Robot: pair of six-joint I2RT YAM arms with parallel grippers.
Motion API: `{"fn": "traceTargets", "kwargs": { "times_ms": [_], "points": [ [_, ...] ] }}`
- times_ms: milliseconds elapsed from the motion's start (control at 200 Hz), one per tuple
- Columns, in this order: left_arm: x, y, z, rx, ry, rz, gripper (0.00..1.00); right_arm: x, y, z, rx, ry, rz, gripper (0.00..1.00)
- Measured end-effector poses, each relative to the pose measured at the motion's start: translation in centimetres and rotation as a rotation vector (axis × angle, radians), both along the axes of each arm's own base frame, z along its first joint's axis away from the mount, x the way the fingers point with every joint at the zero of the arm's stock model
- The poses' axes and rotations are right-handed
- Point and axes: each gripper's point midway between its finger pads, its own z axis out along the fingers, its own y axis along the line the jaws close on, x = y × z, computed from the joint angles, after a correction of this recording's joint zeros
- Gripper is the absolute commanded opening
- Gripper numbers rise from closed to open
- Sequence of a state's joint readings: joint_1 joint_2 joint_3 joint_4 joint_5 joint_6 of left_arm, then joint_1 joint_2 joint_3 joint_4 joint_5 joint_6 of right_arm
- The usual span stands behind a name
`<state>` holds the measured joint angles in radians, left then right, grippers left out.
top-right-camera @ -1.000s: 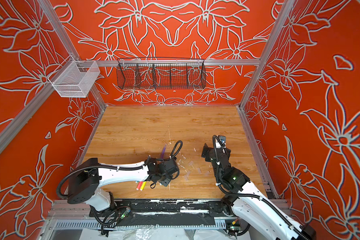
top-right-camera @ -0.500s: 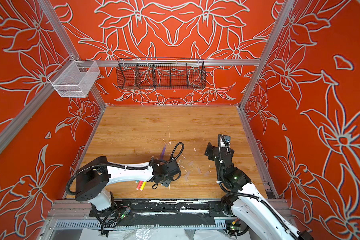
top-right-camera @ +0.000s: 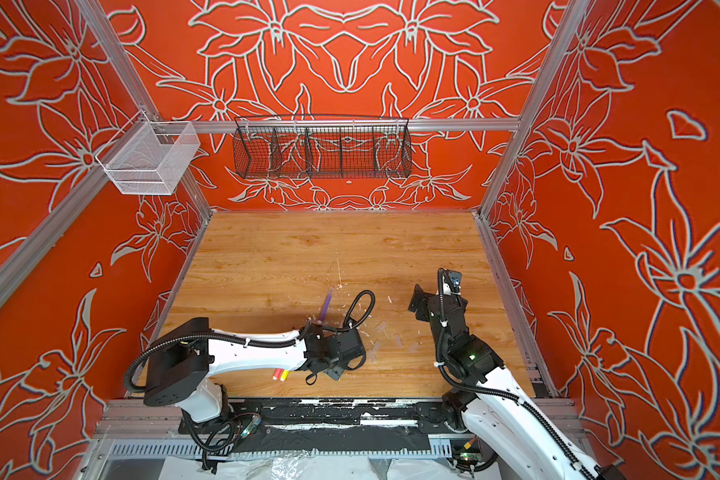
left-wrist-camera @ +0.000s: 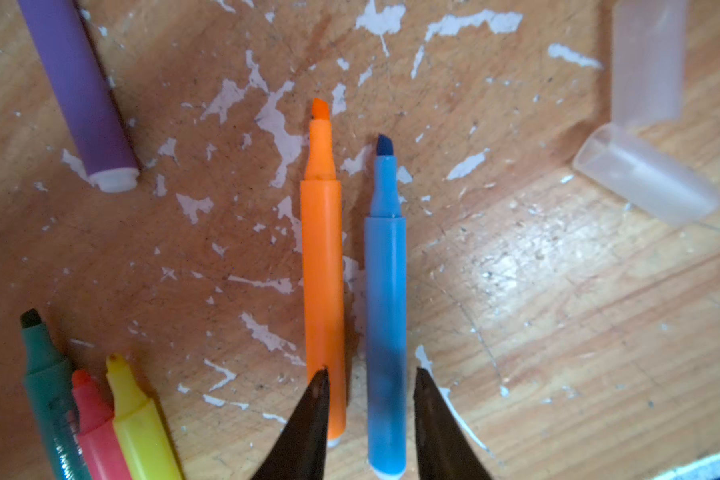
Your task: Insert the pens into the pen caps
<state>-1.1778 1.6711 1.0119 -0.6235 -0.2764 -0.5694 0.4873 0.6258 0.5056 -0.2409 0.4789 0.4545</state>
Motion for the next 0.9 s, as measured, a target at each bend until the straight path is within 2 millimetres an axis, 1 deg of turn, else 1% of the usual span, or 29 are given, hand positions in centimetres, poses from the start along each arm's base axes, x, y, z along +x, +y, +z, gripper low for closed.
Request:
{"fn": "traceTargets", "kwargs": {
  "times_ms": [110,220,375,425,666,831,901],
  "points": [
    [-0.1,0.2,0.0,-0.001,0.004,0.006,0.32,0.0,0.2,-0.2,0.004,0.006,0.008,0.94],
    [-0.3,0.3,-0.2,-0.001,0.013,0.007,0.28,0.1,0.3,-0.2,0.008,0.010,0.012,0.94],
    [-0.5,0.1,-0.2,-0.008,0.021,0.006,0.26,0.0,0.4,-0.3,0.014,0.011,0.017,0.94],
    [-0.5,0.0,-0.3,-0.014,0.027,0.004,0.24,0.0,0.4,-0.3,0.016,0.012,0.018,0.94],
    [-0.9,-0.2,-1.7,0.005,0.062,-0.006,0.20,0.0,0.6,-0.3,0.026,0.013,0.023,0.94],
    [-0.8,-0.7,-1.7,0.000,0.062,-0.009,0.19,0.0,0.6,-0.3,0.028,0.013,0.024,0.93],
    [-0.8,-0.7,-1.7,0.000,0.062,-0.009,0.17,0.0,0.6,-0.3,0.030,0.014,0.026,0.93]
  ]
}}
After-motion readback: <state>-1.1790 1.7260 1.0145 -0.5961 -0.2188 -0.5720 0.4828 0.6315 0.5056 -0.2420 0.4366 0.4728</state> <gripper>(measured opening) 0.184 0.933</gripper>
